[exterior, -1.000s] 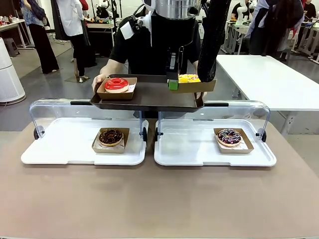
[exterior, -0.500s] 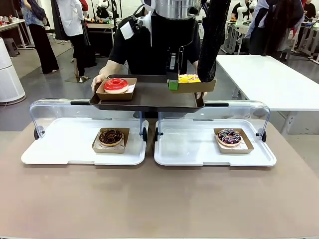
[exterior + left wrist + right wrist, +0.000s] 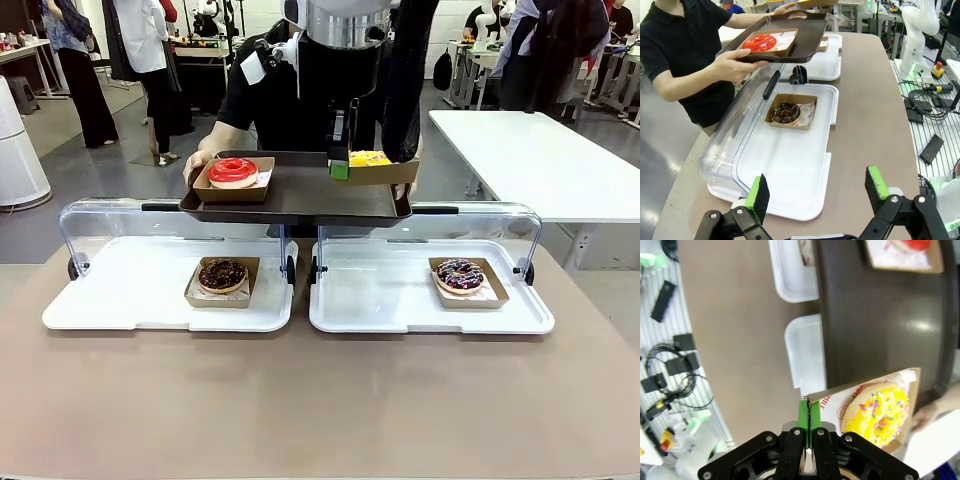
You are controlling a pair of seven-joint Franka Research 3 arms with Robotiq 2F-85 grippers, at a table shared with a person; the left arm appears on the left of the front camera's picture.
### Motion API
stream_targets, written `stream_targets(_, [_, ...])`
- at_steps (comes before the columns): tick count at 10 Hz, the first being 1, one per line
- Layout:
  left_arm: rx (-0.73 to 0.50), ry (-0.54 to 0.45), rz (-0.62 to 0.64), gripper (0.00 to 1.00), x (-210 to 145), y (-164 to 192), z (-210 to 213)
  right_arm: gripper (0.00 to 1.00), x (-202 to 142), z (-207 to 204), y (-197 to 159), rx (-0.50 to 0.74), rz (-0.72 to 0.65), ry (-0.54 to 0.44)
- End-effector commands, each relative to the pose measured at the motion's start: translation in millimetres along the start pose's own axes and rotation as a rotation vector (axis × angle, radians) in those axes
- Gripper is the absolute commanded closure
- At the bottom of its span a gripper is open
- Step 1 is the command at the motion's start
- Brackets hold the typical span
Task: Provide the desired donut to the person.
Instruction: Place the picked Paper togo box onto the Handle tray extended by the person.
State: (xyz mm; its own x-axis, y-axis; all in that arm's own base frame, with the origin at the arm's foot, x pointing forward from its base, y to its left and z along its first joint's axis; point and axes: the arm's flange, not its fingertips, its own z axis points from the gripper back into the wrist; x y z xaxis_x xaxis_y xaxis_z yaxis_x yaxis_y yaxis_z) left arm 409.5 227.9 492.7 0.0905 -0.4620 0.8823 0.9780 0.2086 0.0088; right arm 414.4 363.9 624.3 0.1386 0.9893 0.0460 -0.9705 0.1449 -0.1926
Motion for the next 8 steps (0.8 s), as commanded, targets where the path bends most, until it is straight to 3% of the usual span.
stream_targets(1, [0.001, 0.0, -0.004, 0.0, 0.0, -2.2, 0.7, 0.99, 8.9, -6.2, -43.4, -0.043, 0.05, -0.027])
stream_targets(5, [0.001, 0.0, -0.004, 0.0, 0.0, -2.2, 0.7, 0.99, 11.2, -32.5, -92.8, -0.027, 0.075, -0.074])
stream_targets(8, [0.001, 0.0, -0.004, 0.0, 0.0, -2.2, 0.7, 0.99, 9.9, -58.4, -94.5, 0.03, 0.069, -0.092])
